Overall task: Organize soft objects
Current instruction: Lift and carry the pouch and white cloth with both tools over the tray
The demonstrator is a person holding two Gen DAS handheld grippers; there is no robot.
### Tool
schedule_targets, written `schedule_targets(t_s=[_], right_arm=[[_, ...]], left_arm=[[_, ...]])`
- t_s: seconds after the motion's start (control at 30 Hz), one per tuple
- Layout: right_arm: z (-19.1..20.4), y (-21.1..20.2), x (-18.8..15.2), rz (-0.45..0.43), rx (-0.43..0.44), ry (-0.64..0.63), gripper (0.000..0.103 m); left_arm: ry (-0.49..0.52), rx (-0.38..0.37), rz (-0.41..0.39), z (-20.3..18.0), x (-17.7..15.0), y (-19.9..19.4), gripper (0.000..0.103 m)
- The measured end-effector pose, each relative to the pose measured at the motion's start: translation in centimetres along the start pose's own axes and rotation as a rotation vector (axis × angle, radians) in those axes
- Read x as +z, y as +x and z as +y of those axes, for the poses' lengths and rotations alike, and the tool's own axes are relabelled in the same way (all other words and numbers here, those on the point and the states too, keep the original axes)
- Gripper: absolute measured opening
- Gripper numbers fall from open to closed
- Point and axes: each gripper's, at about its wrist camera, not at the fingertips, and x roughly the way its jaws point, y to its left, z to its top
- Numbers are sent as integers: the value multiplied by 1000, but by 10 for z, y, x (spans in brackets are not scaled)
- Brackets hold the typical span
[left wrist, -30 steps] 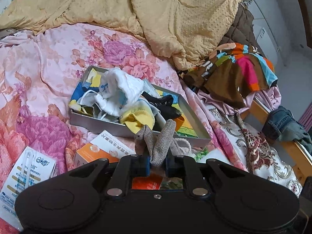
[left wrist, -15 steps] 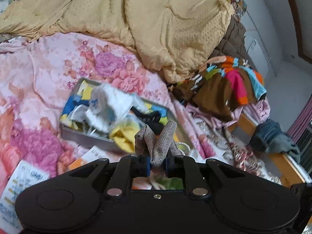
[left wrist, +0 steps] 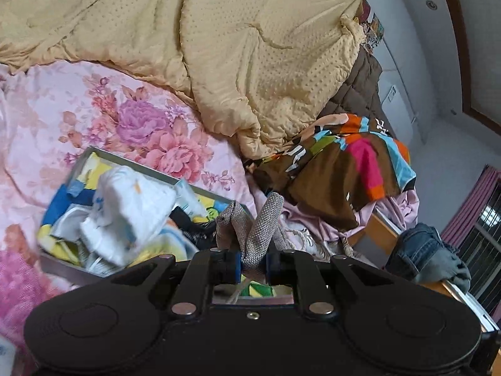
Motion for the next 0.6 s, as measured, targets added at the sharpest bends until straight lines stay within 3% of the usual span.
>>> schedule_targets(t_s=[0.4,0.6], right_arm=[[6,65,62,12,-55,-211,6],[12,111,74,77,-94,-317,6]], left_arm=[[12,6,-109,11,26,66,14],[15,69,-44,17,22,116,14]])
